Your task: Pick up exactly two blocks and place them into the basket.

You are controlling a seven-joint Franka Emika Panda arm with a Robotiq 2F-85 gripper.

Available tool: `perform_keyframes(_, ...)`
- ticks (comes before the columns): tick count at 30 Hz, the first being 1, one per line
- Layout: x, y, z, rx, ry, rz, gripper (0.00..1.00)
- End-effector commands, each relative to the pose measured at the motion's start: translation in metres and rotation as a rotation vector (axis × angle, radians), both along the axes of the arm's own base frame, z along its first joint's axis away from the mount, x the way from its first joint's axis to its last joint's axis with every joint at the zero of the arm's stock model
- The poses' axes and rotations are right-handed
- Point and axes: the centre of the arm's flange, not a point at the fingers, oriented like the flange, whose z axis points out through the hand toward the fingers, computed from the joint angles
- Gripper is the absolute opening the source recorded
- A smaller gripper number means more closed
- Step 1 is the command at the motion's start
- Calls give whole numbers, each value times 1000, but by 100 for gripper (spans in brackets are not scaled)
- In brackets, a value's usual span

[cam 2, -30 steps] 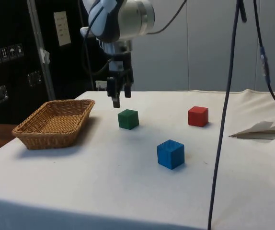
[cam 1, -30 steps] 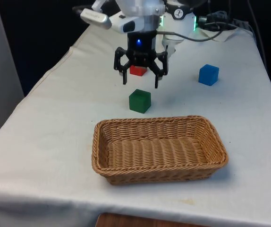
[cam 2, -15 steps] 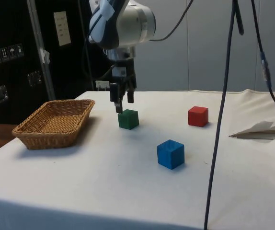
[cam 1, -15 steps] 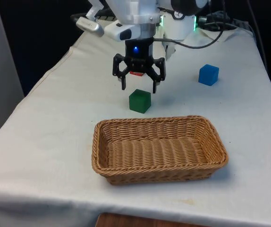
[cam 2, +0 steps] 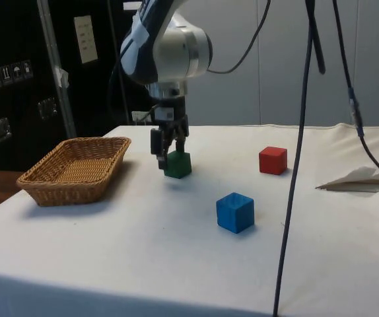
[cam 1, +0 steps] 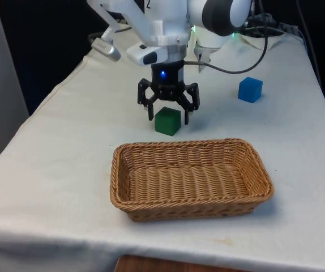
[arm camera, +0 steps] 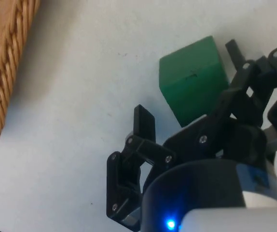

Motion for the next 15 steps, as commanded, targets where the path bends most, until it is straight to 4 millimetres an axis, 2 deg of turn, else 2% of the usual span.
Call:
perform_keyframes(1,2,0,-2,12,-6,1,100)
perform_keyframes(15,1,-1,-3,6,-5,-5,100)
